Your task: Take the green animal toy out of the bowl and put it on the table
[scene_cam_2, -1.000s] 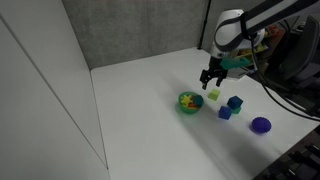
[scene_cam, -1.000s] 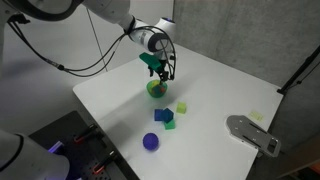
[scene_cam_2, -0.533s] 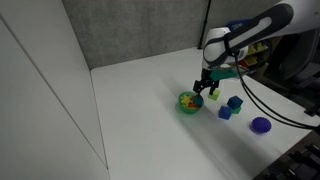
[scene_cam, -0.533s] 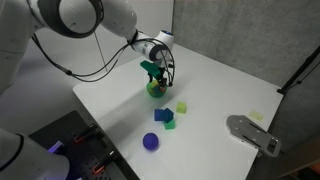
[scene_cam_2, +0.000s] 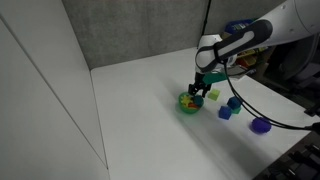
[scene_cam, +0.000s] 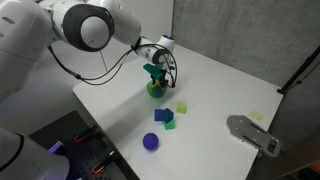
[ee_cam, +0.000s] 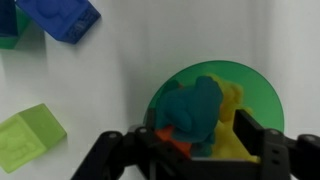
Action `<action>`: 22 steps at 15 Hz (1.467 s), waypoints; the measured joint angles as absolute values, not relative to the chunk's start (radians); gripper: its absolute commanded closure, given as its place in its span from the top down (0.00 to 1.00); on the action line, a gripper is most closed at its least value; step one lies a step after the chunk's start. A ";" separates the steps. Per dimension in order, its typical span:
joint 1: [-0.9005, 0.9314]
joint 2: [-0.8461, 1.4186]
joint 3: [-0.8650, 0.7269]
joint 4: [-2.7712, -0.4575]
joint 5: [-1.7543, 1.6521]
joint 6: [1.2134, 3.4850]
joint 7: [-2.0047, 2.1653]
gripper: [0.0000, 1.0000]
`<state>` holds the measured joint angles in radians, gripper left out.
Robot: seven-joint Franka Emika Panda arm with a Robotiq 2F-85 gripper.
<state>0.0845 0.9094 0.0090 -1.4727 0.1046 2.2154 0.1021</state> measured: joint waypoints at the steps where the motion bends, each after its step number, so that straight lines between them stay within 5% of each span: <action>1: 0.085 0.920 0.009 -1.458 0.104 2.212 0.102 0.42; 3: 0.086 0.931 0.009 -1.435 0.104 2.195 0.102 0.25; 6: 0.085 0.932 0.009 -1.411 0.104 2.164 0.102 0.15; 15: 0.026 0.837 0.005 -1.363 0.106 2.036 0.101 0.12; 16: 0.011 0.815 0.002 -1.363 0.106 2.024 0.101 0.62; 18: -0.016 0.774 -0.008 -1.364 0.106 1.990 0.100 0.62; 22: -0.060 0.700 -0.020 -1.373 0.106 1.933 0.079 0.93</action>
